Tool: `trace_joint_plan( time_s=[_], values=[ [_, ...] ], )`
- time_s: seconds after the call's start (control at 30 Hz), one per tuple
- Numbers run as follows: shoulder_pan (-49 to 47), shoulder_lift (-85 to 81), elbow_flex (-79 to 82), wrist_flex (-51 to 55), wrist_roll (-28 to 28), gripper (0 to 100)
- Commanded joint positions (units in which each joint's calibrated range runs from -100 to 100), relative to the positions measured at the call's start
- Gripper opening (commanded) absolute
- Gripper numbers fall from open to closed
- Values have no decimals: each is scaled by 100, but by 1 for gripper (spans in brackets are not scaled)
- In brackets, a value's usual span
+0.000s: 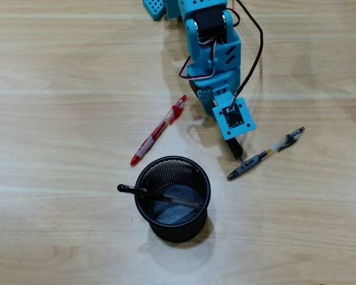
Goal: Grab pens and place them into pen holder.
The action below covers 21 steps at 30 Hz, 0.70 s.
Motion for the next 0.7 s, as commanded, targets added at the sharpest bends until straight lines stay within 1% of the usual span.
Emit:
trace_joint_plan(
  time_s=[0.0, 0.33, 0.57, 0.67],
  values=[
    [51, -85, -238, 39, 10, 2],
    [-31, -85, -256, 14, -6, 3],
    [-149, -51, -265, -47, -11, 14],
    [-222, -9, -265, -47, -11, 15]
  ],
)
